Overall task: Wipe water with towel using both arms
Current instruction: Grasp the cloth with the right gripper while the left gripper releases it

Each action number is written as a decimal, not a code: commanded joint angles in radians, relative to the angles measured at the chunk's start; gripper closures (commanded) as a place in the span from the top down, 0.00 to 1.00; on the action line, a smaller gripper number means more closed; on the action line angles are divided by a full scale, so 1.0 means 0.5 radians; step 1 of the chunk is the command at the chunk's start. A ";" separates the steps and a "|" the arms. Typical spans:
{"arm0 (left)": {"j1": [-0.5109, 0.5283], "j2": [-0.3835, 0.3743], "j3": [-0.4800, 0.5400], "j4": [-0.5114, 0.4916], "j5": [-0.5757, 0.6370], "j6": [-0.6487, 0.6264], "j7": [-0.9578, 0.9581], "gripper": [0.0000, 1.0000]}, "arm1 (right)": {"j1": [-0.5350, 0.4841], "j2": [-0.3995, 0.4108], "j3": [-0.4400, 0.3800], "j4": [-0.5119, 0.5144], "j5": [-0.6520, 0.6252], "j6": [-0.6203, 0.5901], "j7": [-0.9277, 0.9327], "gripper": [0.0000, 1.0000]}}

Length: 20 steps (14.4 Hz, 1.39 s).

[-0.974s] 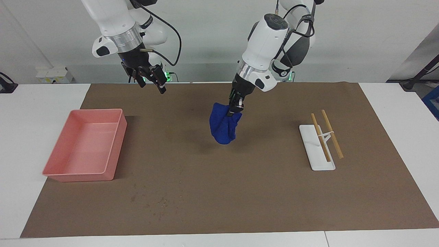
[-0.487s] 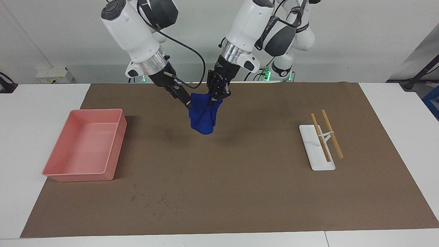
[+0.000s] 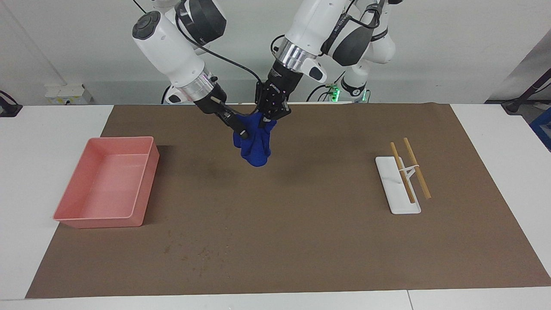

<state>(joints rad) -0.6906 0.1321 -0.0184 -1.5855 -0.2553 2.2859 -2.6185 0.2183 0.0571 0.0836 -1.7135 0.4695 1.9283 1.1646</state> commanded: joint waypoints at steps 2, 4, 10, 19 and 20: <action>-0.027 -0.013 0.012 0.008 -0.005 0.042 -0.049 0.00 | -0.004 -0.016 0.005 -0.055 0.119 0.070 0.061 0.28; -0.027 -0.013 0.012 0.005 -0.002 0.042 -0.043 0.00 | -0.007 -0.013 0.005 -0.049 0.126 0.073 0.055 0.00; -0.030 -0.031 0.006 0.005 0.115 0.064 -0.012 0.52 | -0.010 -0.010 0.005 -0.043 0.119 0.067 0.042 0.00; -0.018 -0.059 0.000 -0.007 0.133 0.033 -0.015 1.00 | -0.019 -0.016 -0.001 -0.067 0.089 0.086 -0.068 0.00; -0.015 -0.059 0.000 -0.007 0.133 0.030 -0.015 1.00 | -0.029 -0.016 -0.005 -0.070 0.086 0.104 -0.126 0.00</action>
<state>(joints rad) -0.6958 0.1166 -0.0228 -1.5818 -0.2047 2.3110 -2.6198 0.2160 0.0587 0.0808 -1.7304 0.5050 1.9493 1.1598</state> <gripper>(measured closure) 0.000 0.938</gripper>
